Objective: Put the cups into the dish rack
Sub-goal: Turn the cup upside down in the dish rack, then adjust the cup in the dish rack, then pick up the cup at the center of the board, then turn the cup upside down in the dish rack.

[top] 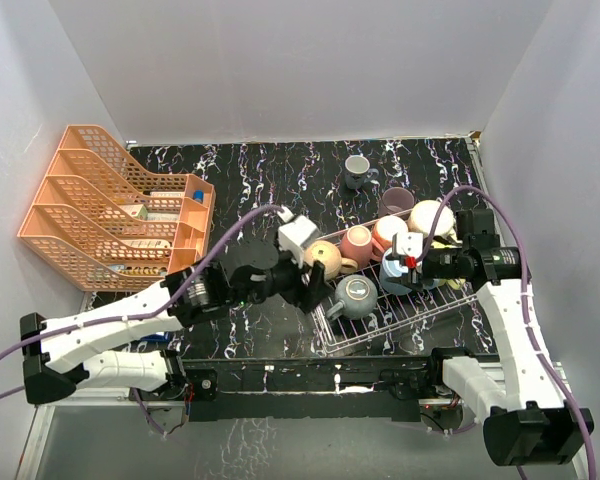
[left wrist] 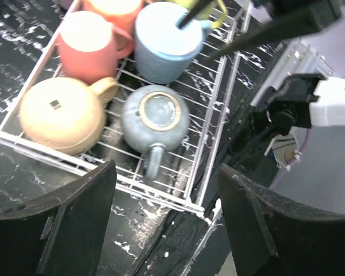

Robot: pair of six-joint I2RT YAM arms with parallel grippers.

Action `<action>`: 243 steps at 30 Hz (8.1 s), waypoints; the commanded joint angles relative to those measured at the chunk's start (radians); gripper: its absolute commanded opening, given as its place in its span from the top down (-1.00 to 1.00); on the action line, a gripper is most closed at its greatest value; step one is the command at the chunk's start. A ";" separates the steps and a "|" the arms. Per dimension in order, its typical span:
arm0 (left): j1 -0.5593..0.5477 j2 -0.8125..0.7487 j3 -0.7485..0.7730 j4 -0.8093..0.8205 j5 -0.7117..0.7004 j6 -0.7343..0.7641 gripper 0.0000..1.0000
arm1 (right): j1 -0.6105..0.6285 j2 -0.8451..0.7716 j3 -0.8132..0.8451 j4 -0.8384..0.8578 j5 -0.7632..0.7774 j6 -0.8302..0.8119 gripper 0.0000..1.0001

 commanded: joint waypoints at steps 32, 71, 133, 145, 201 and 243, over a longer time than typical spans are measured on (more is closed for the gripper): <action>0.421 -0.308 -0.357 -0.027 0.069 -0.186 -0.57 | 0.617 0.295 -0.053 0.253 0.300 0.194 0.10; 0.661 0.014 -0.267 0.067 0.134 0.251 -0.93 | 0.435 0.271 -0.044 0.068 0.242 0.164 0.53; 0.667 -0.123 -0.331 0.047 -0.053 0.293 -0.95 | 0.130 0.789 0.583 0.757 0.690 1.106 -0.68; 0.667 -0.107 -0.337 0.047 -0.089 0.301 -0.95 | 0.119 1.216 0.968 0.653 0.796 1.198 -0.46; 0.666 -0.459 -0.508 0.641 0.554 -0.176 -0.93 | 0.095 0.569 0.484 1.113 0.066 1.764 0.84; 0.218 0.292 -0.331 1.582 0.073 -0.008 -0.06 | 0.096 0.325 0.008 1.450 -0.262 2.700 0.84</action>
